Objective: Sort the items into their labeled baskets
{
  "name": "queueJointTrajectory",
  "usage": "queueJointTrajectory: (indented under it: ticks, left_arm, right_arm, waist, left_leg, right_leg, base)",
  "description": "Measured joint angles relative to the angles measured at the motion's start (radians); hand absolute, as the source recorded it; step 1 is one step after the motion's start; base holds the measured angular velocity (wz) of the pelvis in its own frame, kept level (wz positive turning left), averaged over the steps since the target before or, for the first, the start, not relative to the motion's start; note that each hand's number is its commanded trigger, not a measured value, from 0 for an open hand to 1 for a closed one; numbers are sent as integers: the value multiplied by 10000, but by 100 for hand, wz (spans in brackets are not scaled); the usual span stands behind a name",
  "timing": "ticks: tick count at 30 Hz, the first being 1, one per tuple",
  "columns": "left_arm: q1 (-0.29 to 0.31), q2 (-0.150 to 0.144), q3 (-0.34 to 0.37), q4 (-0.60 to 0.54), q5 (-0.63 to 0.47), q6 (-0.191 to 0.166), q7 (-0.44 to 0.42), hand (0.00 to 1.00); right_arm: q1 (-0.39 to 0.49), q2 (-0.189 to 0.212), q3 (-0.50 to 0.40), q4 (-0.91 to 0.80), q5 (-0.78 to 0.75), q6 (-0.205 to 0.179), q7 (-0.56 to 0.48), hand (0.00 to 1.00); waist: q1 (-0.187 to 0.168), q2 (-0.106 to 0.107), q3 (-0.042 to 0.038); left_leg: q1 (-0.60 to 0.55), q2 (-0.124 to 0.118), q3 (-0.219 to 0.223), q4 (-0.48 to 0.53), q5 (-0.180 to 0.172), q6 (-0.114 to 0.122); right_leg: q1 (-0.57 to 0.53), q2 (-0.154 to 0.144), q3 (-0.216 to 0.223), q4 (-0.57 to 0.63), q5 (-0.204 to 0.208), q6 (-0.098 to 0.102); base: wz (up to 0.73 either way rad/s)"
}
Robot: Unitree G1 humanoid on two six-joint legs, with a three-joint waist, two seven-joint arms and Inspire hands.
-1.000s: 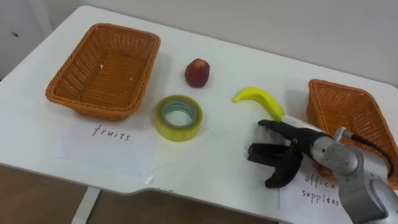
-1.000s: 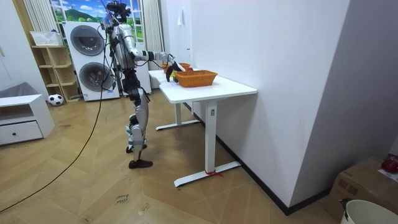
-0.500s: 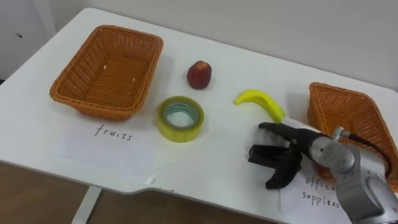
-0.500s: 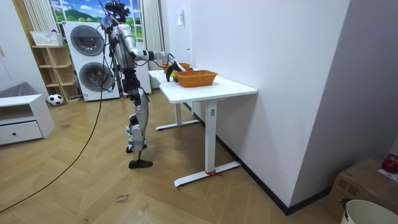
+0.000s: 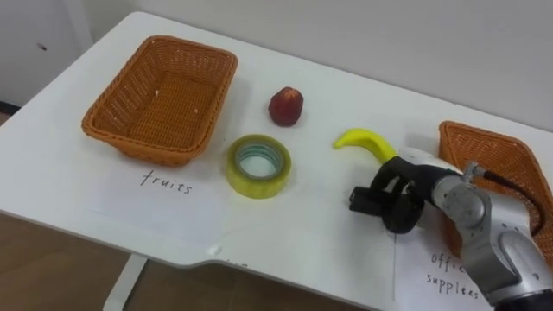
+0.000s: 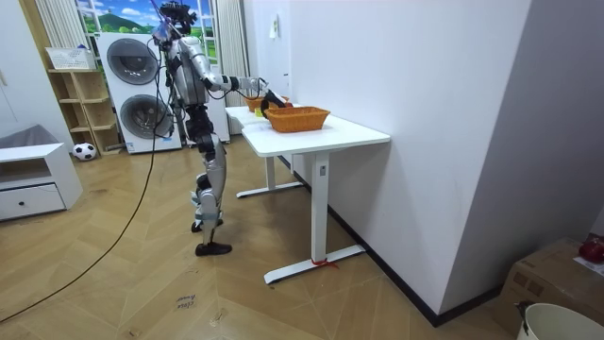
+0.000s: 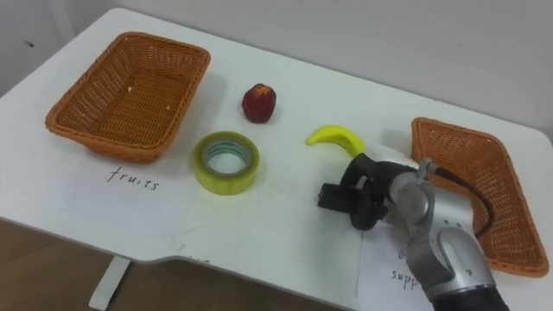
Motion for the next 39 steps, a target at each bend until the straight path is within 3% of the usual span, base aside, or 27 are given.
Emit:
queueJointTrajectory:
  ticks: [5,10,14,19,28,33,36,39]
  left_arm:
    - [-77,12,-67,-19,-2,-4,54,0]
    - [-83,2,-85,-87,62,-119,312,0]
    - [-53,3,-65,-88,321,-256,456,0]
    - [-47,-24,-249,-30,474,-375,565,0]
    - [7,-246,-585,6,468,-792,914,0]
    - [12,-277,-481,9,396,-942,680,0]
    - [59,-348,45,121,412,-1002,458,0]
    - [226,-356,501,294,474,-1014,376,0]
  right_arm:
    - [82,-2,-80,-13,20,59,-162,100]
    - [610,32,-381,-36,42,-555,-915,100]
    - [962,118,-503,76,43,-835,-1682,100]
    - [1171,174,-502,873,233,-1303,-3227,100]
    - [1381,264,-548,1168,410,-1965,-5041,100]
    - [1363,281,-935,525,2055,-1999,-4351,100]
    - [1413,175,-1005,-1254,2953,-1898,-3185,100]
    - [1405,133,-1565,-2725,3695,-2025,-2638,100]
  waist:
    - [40,-1,-5]
    - [-52,83,-51]
    - [-102,173,-87]
    - [-294,353,-156]
    - [-364,627,-148]
    - [-507,588,-141]
    - [-705,585,14]
    - [-899,441,1]
  left_leg:
    - [-10,-3,-87,-29,0,0]
    - [-54,-30,-143,-7,0,0]
    - [-9,-32,-146,28,0,1]
    - [56,-38,-301,71,0,-1]
    - [-141,-67,-378,129,61,-17]
    - [-49,-75,-259,29,97,-5]
    - [-186,-78,-154,-19,101,2]
    - [-169,-84,-81,-20,108,4]
  right_leg:
    - [-2,2,-4,-2,0,0]
    - [-14,-18,-16,-4,0,1]
    - [60,-20,-49,-11,1,2]
    - [283,-18,-280,-44,1,2]
    - [212,-6,-272,-174,37,-55]
    - [170,-15,-108,-144,35,-53]
    - [-36,-12,61,-156,31,-47]
    - [-171,-9,270,-155,31,-46]
  base:
    - [4]
    - [2]
    - [0]
    - [7]
    - [1]
    - [-7]
    - [-12]
    - [-10]
